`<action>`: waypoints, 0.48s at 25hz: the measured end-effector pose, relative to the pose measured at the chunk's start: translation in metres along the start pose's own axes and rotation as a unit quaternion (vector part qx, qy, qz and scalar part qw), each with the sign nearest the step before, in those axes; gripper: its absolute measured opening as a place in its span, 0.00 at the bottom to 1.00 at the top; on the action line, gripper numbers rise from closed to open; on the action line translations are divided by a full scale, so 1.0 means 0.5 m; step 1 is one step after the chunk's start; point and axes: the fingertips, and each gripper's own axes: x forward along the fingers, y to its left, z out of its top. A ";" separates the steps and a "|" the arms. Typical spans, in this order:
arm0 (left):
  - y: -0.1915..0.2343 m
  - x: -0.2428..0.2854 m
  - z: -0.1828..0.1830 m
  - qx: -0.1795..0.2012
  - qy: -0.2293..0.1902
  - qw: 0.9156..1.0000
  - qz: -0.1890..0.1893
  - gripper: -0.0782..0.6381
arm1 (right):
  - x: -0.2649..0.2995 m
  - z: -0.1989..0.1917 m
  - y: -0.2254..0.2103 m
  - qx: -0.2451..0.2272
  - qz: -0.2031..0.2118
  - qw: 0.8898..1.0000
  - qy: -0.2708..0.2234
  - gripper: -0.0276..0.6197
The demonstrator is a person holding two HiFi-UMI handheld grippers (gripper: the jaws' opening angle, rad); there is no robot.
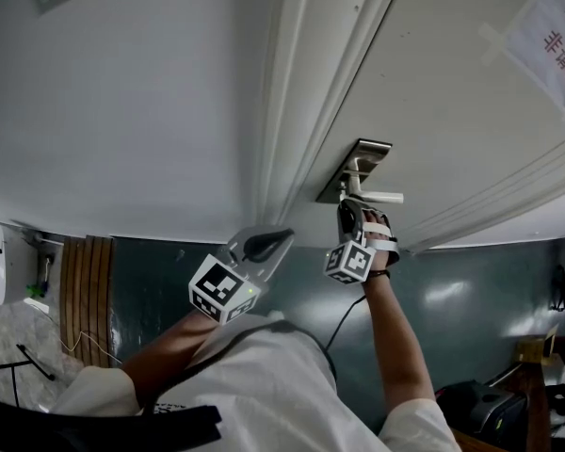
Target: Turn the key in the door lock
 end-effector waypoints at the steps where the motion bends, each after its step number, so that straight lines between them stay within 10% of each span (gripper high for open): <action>1: -0.002 -0.001 0.000 0.000 0.000 1.000 0.002 0.12 | 0.001 0.000 0.002 -0.010 0.003 1.000 0.000 0.15; 12: -0.031 -0.011 -0.002 -0.002 0.000 1.000 0.015 0.12 | -0.001 -0.002 0.009 -0.125 0.028 0.992 0.009 0.16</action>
